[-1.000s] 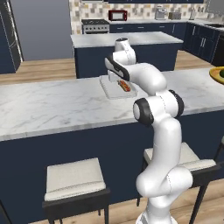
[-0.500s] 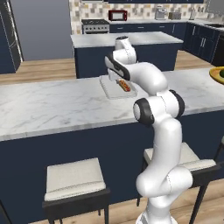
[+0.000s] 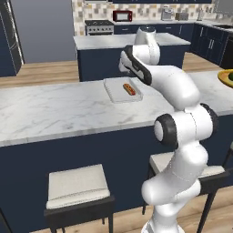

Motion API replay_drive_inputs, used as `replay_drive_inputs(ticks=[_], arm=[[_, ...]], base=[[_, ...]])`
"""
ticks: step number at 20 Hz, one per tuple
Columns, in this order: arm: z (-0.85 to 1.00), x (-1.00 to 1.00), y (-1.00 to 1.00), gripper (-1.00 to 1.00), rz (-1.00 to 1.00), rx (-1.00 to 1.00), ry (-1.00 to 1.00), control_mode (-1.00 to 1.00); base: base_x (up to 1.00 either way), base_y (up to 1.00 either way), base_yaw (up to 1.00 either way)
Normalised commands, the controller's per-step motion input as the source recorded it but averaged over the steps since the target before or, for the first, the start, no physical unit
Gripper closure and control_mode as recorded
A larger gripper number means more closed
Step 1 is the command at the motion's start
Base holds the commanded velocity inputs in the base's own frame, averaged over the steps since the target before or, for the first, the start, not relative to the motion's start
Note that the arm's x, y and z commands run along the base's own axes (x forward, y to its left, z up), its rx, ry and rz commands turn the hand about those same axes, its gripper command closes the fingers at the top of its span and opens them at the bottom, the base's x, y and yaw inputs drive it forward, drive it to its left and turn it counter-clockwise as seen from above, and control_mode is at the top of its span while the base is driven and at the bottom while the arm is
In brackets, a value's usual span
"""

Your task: Place one cooked food and one vegetable from the large plate to each tupperware container.

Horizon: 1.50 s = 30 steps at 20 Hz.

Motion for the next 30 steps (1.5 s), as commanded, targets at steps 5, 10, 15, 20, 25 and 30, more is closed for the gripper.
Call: replay_drive_inputs(ticks=[5, 10, 15, 20, 25, 30], arm=[[0.53, -1.0, -0.05, -1.0, 0.0, 0.12, -0.36, -1.0], [0.6, -1.0, 0.0, -1.0, 0.0, 0.0, -0.13, -1.0], [0.22, -1.0, 0.0, -1.0, -0.02, -0.01, 0.06, -1.0], [0.0, -0.79, 0.0, -1.0, -0.01, -0.01, 0.2, -1.0], [-0.15, -0.22, 0.0, -1.0, 0.0, -0.01, 0.15, -1.0], [-0.03, 0.0, 0.0, -1.0, 0.0, 0.0, 0.02, -1.0]], base=[[0.0, 0.0, 0.0], [0.0, 0.0, 0.0], [0.0, 0.0, 0.0], [0.0, 0.0, 0.0], [0.0, 0.0, 0.0], [0.0, 0.0, 0.0]])
